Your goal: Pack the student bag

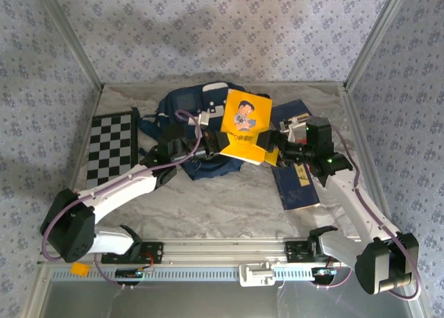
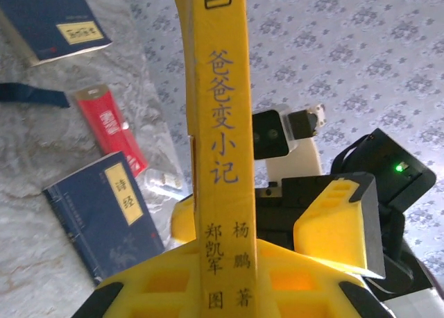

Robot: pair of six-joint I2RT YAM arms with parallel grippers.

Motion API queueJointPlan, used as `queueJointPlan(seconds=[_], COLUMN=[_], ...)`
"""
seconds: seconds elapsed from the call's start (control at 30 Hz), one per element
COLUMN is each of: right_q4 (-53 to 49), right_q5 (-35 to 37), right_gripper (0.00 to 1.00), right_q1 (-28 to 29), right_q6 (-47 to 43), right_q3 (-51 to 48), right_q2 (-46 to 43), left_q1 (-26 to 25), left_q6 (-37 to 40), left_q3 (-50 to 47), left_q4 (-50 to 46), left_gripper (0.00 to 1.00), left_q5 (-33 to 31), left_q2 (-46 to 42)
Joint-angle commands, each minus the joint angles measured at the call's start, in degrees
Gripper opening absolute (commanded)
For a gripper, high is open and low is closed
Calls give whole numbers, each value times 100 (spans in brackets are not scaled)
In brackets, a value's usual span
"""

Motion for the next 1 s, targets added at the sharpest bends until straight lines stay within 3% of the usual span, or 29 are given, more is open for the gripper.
queueJointPlan(seconds=[0.0,0.2,0.4,0.57,0.97], right_q4=[925,1753,1689,1795,738], right_q5=[-281,-337,-339,-217,158], right_gripper=[100,100,89,60,12], right_q1=[75,86,42,119,242], right_q6=[617,1245,1229,1300,589], right_q3=[-60,14,65,65,213], right_q2=[97,29,-43,-23,159], left_q1=[-24,1,72,24,-48], left_q6=[-9,58,306,531,787], left_q3=[361,248,194,173,69], left_q4=[723,524,-104,-493,-856], left_gripper=[0,0,0,0,0], left_q5=[138,-17,-171,-250,-254], left_q2=[-39,-24,-119,-200,-351])
